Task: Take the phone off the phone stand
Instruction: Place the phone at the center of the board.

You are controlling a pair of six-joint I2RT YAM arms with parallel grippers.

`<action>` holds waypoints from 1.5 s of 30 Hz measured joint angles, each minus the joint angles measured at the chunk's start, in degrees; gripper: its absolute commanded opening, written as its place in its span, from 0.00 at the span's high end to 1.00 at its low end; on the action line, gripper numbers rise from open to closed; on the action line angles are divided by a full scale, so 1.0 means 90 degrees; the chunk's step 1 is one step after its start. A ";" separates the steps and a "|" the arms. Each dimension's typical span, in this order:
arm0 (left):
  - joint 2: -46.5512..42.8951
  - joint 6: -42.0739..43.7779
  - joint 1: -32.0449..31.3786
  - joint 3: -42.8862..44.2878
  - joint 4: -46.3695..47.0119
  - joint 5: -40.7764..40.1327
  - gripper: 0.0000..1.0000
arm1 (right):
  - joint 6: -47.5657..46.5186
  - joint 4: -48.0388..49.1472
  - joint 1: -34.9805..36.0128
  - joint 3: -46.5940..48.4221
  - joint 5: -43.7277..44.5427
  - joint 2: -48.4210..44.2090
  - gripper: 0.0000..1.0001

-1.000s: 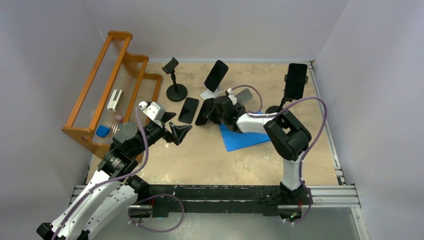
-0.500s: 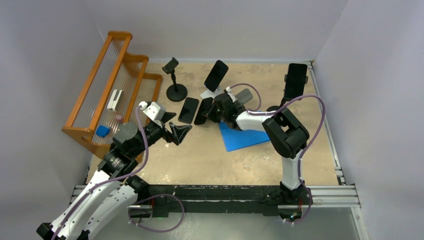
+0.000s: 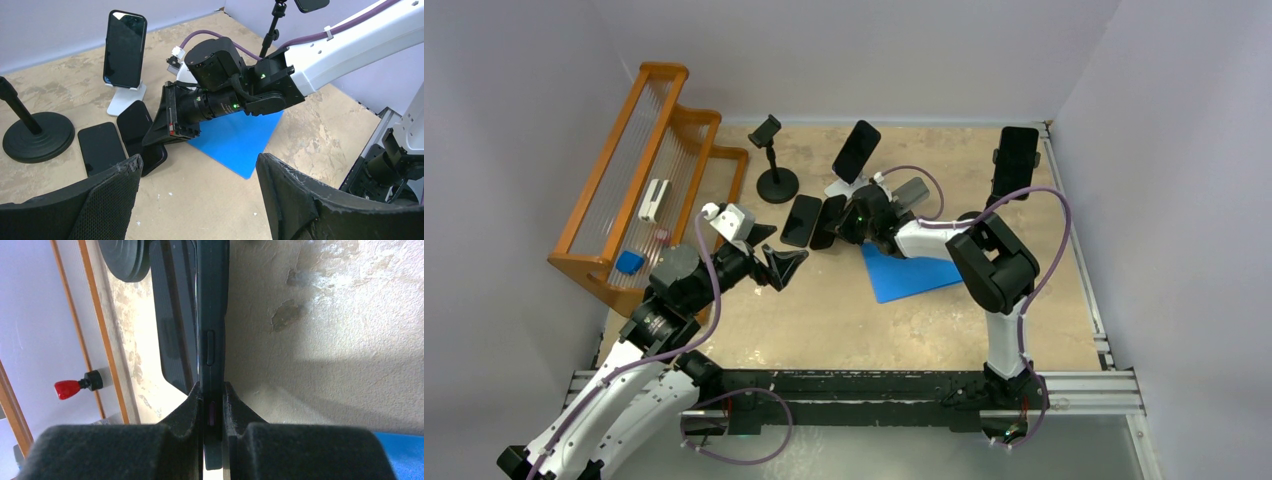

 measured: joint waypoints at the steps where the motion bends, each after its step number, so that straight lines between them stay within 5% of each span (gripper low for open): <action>1: 0.0000 0.0002 0.0000 0.0000 0.0000 0.0000 0.18 | 0.0000 0.0005 0.0002 0.0002 -0.0005 0.0007 0.90; 15: 0.0002 0.0000 0.0000 0.0000 0.0000 0.0000 0.18 | -0.0046 -0.0007 -0.0017 0.0024 -0.0112 0.0010 0.64; 45: 0.0063 0.0002 0.0000 0.0000 -0.0002 0.0000 0.18 | -0.0342 -0.0168 -0.0202 -0.0282 0.0017 -0.0066 0.57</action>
